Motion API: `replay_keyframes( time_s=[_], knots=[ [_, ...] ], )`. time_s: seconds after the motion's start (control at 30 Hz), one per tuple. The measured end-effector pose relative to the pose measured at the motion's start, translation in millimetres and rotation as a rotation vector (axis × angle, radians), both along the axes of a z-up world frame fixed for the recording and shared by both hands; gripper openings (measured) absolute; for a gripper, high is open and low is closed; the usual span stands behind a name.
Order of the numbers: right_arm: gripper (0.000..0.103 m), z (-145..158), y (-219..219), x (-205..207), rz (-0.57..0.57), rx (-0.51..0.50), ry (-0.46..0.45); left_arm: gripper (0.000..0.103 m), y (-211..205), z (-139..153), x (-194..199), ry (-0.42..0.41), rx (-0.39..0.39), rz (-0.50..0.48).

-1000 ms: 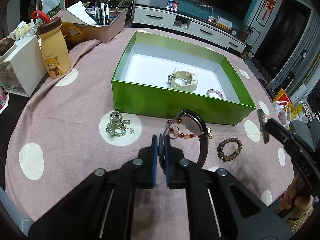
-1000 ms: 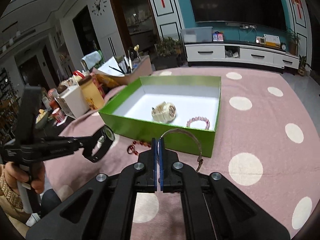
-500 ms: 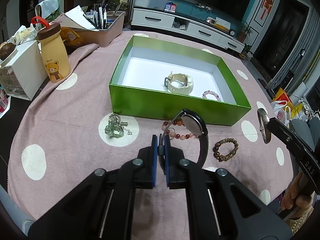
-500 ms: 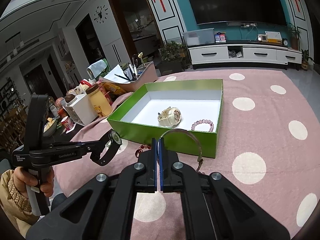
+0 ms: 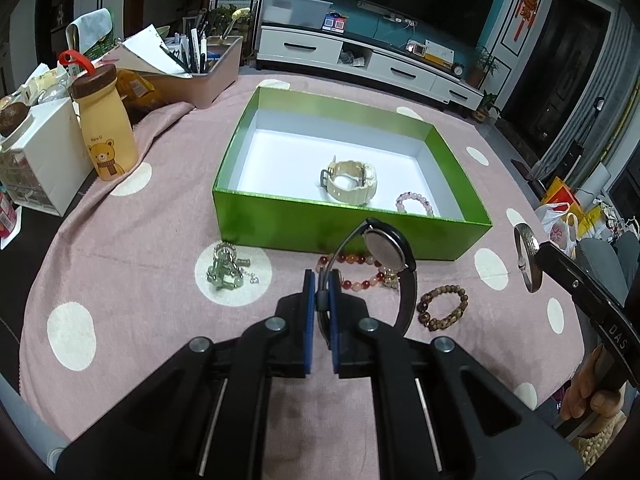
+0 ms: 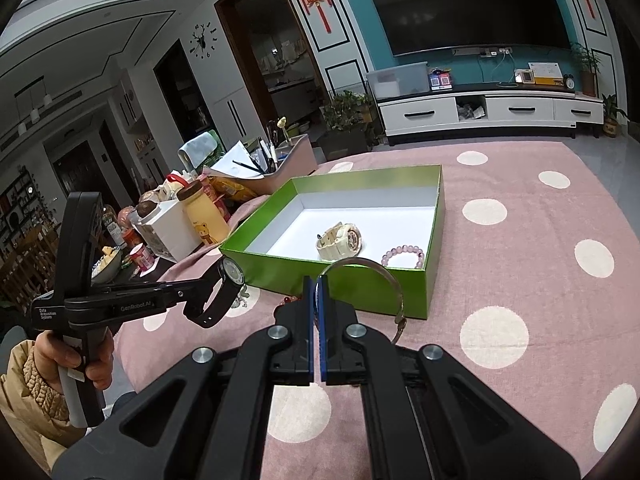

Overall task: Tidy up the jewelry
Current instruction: 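Lower the black watch and silver bangle into the green box, open both tools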

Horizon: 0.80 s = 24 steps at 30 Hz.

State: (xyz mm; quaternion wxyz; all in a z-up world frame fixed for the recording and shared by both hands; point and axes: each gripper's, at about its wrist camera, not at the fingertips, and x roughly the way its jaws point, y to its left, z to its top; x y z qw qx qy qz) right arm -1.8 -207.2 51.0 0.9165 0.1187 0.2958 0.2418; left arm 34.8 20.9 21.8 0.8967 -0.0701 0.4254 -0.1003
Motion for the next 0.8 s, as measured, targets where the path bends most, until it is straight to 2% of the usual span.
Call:
replay_keyframes(
  time_s=[0.3, 0.8],
  knots=[
    [0.002, 10.1, 1.9, 10.8, 0.003, 0.013, -0.034, 0.006, 1.0, 17.5, 16.9, -0.049, 0.012, 0.007],
    [0.002, 25.5, -0.3, 59.4, -0.014, 0.023, -0.091, 0.006, -6.9, 47.5, 65.5, -0.139, 0.036, 0.017]
  ],
)
